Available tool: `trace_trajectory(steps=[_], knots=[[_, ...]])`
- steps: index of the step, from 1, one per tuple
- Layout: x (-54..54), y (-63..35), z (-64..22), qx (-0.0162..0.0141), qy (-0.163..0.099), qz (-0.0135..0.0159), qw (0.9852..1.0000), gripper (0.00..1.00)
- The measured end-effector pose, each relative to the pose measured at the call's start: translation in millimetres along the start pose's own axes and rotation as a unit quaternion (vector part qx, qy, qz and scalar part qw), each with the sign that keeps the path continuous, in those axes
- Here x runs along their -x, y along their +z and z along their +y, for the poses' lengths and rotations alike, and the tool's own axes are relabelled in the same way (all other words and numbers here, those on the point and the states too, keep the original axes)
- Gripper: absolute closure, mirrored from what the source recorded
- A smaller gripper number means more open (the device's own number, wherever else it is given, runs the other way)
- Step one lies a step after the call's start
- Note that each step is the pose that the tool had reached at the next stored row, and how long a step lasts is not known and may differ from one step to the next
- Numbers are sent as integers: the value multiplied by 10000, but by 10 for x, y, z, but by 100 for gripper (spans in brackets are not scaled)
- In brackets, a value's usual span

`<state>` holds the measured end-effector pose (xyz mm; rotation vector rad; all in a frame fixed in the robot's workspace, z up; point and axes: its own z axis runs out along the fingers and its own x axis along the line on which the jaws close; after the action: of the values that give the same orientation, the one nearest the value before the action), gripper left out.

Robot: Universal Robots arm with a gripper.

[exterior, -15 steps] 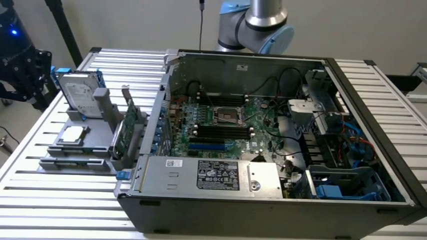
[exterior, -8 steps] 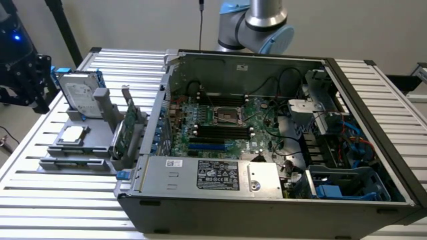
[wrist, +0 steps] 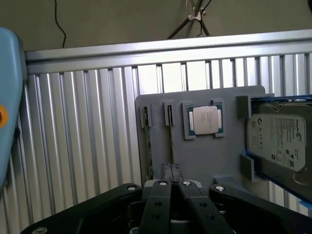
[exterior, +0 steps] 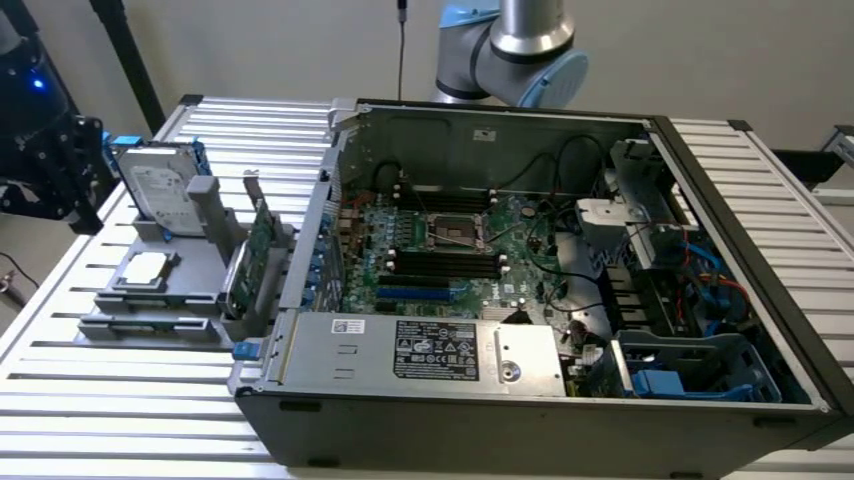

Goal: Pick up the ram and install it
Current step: 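Pick up the ram and move it above insertion slot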

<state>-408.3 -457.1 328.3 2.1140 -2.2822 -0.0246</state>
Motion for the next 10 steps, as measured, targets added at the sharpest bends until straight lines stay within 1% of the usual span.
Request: trace_trajectory(steps=[2,6,7,8,9,10], knots=[[-5,20,-1,-16,-42,0,10000,89],[-11,86,-12,-20,-115,3,9999,89],[-11,104,-19,-20,-130,3,9999,88],[-12,122,-25,-20,-143,3,9999,82],[-14,140,-32,-21,-155,4,9999,82],[-16,157,-39,-21,-166,4,9999,76]])
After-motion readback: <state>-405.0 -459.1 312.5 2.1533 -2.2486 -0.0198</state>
